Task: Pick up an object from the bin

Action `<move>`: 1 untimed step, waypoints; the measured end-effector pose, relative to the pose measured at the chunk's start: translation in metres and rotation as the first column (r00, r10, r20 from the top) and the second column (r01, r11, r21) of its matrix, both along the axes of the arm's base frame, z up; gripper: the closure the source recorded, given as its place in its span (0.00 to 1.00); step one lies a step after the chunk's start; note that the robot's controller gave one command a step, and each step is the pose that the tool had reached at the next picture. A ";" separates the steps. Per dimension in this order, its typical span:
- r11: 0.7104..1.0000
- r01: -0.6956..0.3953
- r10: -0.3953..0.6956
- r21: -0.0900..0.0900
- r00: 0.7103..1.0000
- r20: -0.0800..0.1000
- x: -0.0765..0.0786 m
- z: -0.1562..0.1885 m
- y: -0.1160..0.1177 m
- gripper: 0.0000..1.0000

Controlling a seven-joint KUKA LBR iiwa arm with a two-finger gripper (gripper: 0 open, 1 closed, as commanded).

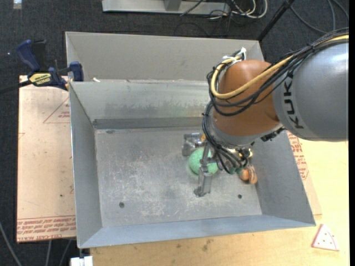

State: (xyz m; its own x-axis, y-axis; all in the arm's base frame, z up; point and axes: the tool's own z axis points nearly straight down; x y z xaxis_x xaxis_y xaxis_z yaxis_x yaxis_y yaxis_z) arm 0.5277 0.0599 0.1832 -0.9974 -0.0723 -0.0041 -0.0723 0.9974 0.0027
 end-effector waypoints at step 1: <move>0.995 -0.099 0.099 -0.002 0.995 -0.002 0.010 -0.029 -0.036 0.00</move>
Offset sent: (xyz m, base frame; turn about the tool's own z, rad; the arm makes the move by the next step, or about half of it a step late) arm 0.0568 -0.0584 -0.0601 -0.2396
